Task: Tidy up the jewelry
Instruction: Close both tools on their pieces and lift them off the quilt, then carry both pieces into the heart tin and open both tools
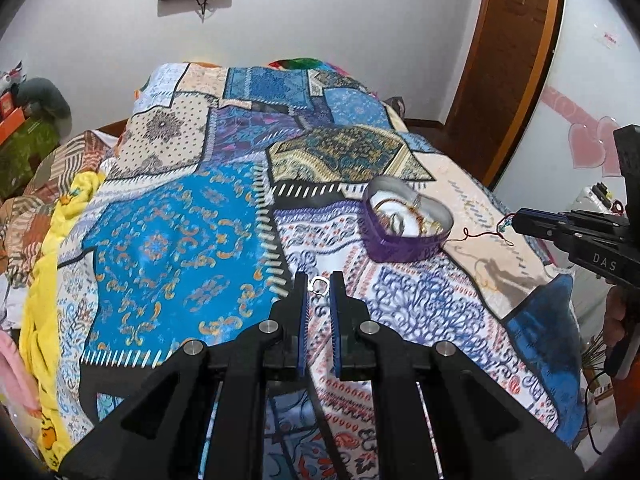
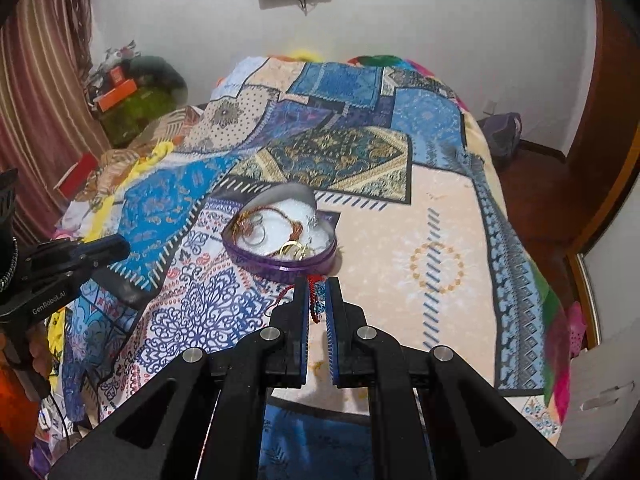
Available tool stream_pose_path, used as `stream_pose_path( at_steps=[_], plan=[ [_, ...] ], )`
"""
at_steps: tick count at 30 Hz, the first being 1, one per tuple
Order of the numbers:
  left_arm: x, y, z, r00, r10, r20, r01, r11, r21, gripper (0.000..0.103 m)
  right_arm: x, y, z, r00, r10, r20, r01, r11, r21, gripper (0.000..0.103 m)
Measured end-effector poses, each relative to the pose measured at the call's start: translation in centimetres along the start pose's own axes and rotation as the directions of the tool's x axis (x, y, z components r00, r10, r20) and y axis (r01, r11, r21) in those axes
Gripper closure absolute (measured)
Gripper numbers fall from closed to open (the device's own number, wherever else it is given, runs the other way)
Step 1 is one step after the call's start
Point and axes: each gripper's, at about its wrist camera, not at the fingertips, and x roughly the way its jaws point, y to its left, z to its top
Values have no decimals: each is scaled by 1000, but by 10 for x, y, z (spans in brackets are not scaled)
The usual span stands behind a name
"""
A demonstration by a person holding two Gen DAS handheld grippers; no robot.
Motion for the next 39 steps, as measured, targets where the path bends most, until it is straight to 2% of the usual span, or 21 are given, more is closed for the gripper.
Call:
stream_pose_path(
  at_steps=[18, 33, 39],
  plan=[
    [13, -37, 56, 992, -95, 84, 89, 993, 72, 95, -14, 10, 48, 990, 43, 132, -39, 999, -30, 96],
    [58, -52, 66, 988, -154, 25, 150, 983, 105, 95, -9, 21, 84, 977, 90, 194, -78, 995, -68, 96],
    [76, -54, 64, 986, -166, -21, 168, 980, 108, 95, 17, 15, 78, 986, 109, 126, -105, 994, -40, 96]
  ],
)
